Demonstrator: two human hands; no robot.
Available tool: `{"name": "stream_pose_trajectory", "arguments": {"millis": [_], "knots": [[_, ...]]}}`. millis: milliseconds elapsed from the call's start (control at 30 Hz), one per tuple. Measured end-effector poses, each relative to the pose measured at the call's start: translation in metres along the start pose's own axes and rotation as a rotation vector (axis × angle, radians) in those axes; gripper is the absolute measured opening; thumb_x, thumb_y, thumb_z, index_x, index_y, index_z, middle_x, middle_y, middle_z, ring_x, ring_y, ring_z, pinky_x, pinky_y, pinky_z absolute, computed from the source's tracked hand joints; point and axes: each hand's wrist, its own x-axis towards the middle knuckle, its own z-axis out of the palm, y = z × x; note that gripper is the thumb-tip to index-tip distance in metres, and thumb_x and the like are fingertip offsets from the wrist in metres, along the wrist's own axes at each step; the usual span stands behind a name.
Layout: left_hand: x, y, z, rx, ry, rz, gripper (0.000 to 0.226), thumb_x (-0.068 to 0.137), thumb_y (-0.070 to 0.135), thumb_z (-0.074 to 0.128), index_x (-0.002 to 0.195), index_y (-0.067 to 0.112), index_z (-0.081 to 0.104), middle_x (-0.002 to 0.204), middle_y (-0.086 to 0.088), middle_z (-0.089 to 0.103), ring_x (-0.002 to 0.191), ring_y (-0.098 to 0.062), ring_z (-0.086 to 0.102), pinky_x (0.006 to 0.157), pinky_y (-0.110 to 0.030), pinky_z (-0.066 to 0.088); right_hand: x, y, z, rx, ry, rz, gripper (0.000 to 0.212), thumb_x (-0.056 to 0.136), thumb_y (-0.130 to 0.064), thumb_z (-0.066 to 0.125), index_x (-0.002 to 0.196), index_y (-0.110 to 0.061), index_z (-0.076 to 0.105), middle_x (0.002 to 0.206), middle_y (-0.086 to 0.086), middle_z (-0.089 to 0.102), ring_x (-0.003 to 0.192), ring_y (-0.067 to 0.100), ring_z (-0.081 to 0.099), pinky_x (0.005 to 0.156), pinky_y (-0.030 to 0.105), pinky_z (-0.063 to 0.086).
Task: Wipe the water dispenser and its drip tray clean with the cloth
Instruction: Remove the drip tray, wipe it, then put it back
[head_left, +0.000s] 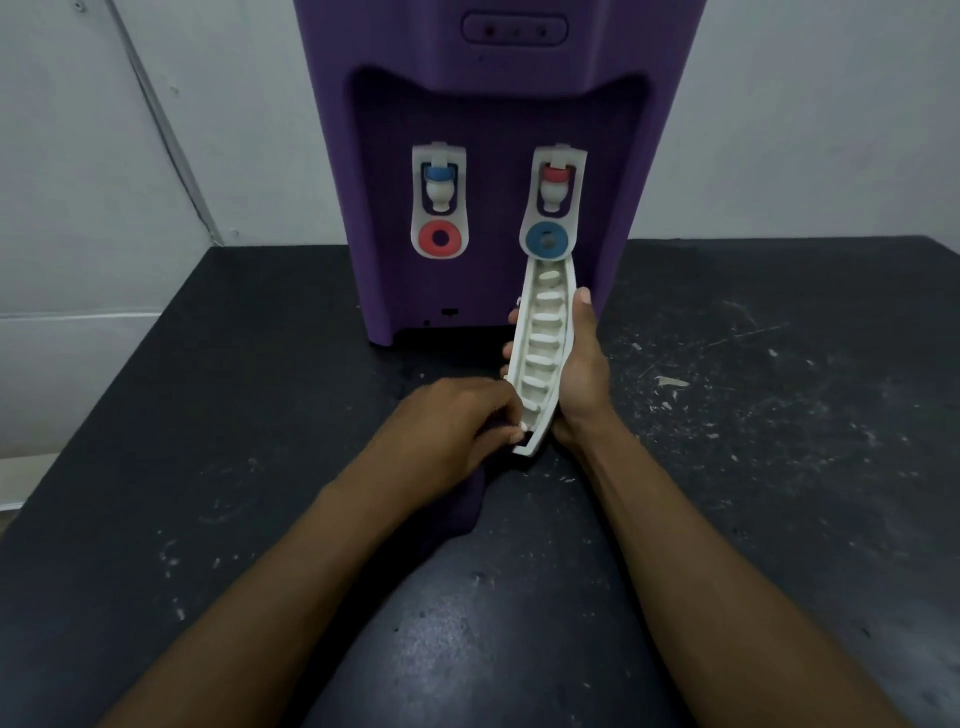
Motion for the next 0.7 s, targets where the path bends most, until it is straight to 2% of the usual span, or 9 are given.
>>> {"name": "stream_pose_trajectory", "arguments": {"millis": [67, 133, 367, 467, 600, 700], "knots": [[0.001, -0.005, -0.010, 0.006, -0.106, 0.039, 0.013, 0.094, 0.028, 0.069, 0.105, 0.022, 0.070, 0.105, 0.011, 0.069, 0.095, -0.009, 0.062, 0.084, -0.039, 0.051, -0.001, -0.001, 0.000, 0.002, 0.010, 0.012, 0.069, 0.100, -0.070, 0.038, 0.095, -0.014, 0.077, 0.076, 0.006, 0.068, 0.066, 0.019, 0.065, 0.058, 0.032, 0.056], [-0.002, -0.005, -0.011, 0.040, -0.104, 0.061, 0.016, 0.094, 0.028, 0.068, 0.110, 0.023, 0.070, 0.109, 0.011, 0.068, 0.099, -0.010, 0.062, 0.084, -0.040, 0.052, -0.002, -0.001, 0.001, 0.017, 0.003, 0.029, 0.069, 0.099, -0.071, 0.039, 0.096, -0.013, 0.076, 0.075, 0.008, 0.067, 0.066, 0.019, 0.064, 0.058, 0.032, 0.055], [-0.006, -0.001, 0.002, 0.161, 0.121, 0.227, 0.014, 0.099, 0.026, 0.063, 0.104, 0.015, 0.068, 0.106, 0.000, 0.064, 0.096, -0.018, 0.060, 0.068, -0.044, 0.054, -0.001, 0.004, 0.005, 0.046, -0.009, 0.057, 0.070, 0.097, -0.073, 0.043, 0.098, -0.013, 0.077, 0.073, 0.007, 0.067, 0.062, 0.018, 0.065, 0.053, 0.029, 0.054], [-0.006, -0.001, 0.007, 0.135, 0.192, 0.272, 0.009, 0.095, 0.022, 0.069, 0.098, 0.013, 0.069, 0.100, 0.001, 0.065, 0.089, -0.017, 0.061, 0.062, -0.039, 0.054, 0.000, 0.003, 0.004, 0.070, -0.025, 0.079, 0.070, 0.098, -0.073, 0.041, 0.099, -0.012, 0.076, 0.072, 0.006, 0.066, 0.061, 0.017, 0.064, 0.053, 0.029, 0.054], [-0.002, -0.010, -0.004, -0.176, 0.153, 0.288, 0.009, 0.093, 0.015, 0.073, 0.100, 0.010, 0.074, 0.102, 0.012, 0.060, 0.092, 0.000, 0.059, 0.081, -0.025, 0.053, -0.003, 0.002, 0.010, 0.159, -0.094, 0.120, 0.069, 0.099, -0.071, 0.041, 0.091, -0.013, 0.078, 0.070, 0.006, 0.065, 0.059, 0.017, 0.063, 0.052, 0.029, 0.053], [-0.001, -0.021, -0.017, -0.305, 0.046, 0.283, 0.012, 0.092, 0.014, 0.073, 0.103, 0.009, 0.077, 0.103, 0.012, 0.066, 0.097, -0.002, 0.064, 0.086, -0.020, 0.051, -0.005, 0.002, 0.012, 0.157, -0.114, 0.133, 0.069, 0.100, -0.070, 0.039, 0.090, -0.013, 0.077, 0.070, 0.006, 0.064, 0.060, 0.018, 0.061, 0.054, 0.030, 0.053]]}}
